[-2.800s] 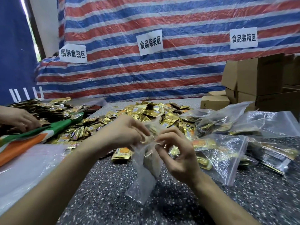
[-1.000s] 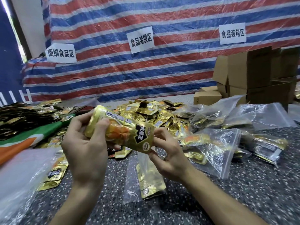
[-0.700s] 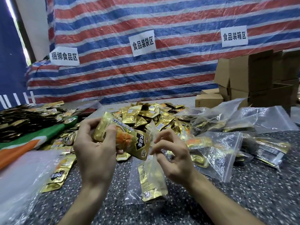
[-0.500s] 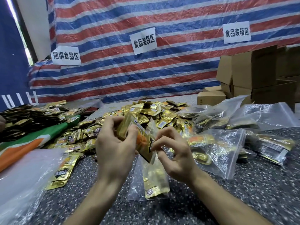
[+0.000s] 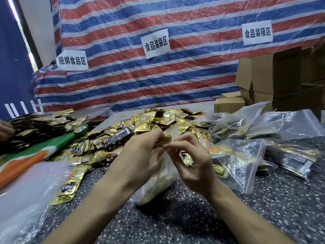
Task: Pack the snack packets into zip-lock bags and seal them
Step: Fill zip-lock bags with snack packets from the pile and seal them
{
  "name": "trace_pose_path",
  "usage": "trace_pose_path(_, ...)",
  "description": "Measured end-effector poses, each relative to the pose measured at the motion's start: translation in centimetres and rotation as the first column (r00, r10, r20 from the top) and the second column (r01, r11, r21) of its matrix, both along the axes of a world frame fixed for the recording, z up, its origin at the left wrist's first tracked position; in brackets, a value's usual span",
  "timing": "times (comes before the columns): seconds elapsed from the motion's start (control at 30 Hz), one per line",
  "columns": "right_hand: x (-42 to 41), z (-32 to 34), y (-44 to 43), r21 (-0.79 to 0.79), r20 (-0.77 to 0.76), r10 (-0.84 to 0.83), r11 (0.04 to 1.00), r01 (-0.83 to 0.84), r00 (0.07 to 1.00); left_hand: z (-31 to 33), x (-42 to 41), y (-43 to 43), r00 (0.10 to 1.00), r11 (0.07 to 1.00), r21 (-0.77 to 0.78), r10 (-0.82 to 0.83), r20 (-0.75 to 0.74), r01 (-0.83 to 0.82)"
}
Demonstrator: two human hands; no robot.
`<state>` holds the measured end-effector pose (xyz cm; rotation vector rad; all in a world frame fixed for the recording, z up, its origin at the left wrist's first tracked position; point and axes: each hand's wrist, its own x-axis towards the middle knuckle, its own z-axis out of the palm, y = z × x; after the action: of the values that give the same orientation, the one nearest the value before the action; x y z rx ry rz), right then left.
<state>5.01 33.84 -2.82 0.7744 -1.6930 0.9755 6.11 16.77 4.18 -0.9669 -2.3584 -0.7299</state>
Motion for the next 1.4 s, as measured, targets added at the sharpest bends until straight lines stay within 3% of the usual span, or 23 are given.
trace_pose_path(0.07,0.1,0.2,0.0,0.000,-0.030,0.005,1.000,-0.005,1.000,0.4,0.1,-0.2,0.990,0.995,-0.094,0.015,-0.143,-0.029)
trace_pose_path(0.13,0.1,0.3,0.2,0.011,-0.052,-0.006,1.000,0.007,0.999,0.9,0.0,-0.5,0.984,0.984,-0.170,0.024,-0.176,-0.055)
trace_pose_path(0.33,-0.3,-0.3,0.2,0.069,0.018,-0.037,0.997,0.036,0.999,2.6,-0.8,-3.0,0.991,0.943,-0.331,-0.004,0.131,0.048)
trace_pose_path(0.4,-0.3,-0.2,0.4,0.069,0.033,-0.066,0.996,0.064,0.997,2.6,-0.7,-4.2,0.988,0.894,-0.444,0.006,0.153,0.063)
trace_pose_path(0.5,-0.2,0.3,0.4,0.130,0.041,-0.122,0.985,0.116,0.992,2.1,-0.4,-5.7,1.000,0.810,-0.587,0.013,0.022,0.002)
trace_pose_path(0.6,0.1,1.2,0.0,0.278,0.024,-0.144,0.951,0.132,0.989,2.0,-0.2,-6.4,0.997,0.845,-0.534,-0.022,-0.078,-0.023)
trace_pose_path(0.77,0.5,4.0,0.5,0.600,0.133,-0.311,0.781,0.173,0.941,2.5,-0.2,-7.5,0.995,0.862,-0.500,0.053,-0.079,-0.086)
trace_pose_path(0.9,0.5,5.9,1.1,0.813,0.238,-0.375,0.582,0.028,0.896,2.2,-0.4,-7.6,0.997,0.812,-0.579,0.070,-0.029,-0.074)
trace_pose_path(1.03,0.6,6.2,0.2,0.884,0.337,-0.364,0.439,-0.159,0.869,1.8,0.0,-7.6,0.998,0.794,-0.606,0.062,0.020,-0.037)
trace_pose_path(1.13,0.9,6.0,-1.0,0.915,0.348,-0.426,0.349,-0.203,0.835,1.6,0.3,-8.2,0.998,0.800,-0.599,0.055,0.029,-0.027)
trace_pose_path(1.3,1.1,6.7,-1.5,0.884,0.420,-0.471,0.408,-0.230,0.776,2.6,0.5,-10.0,0.996,0.822,-0.567,0.078,0.033,-0.046)
trace_pose_path(1.4,1.3,8.3,-0.7,0.784,0.555,-0.450,0.563,-0.260,0.700,3.5,0.0,-11.0,0.996,0.873,-0.482,0.090,0.008,-0.075)
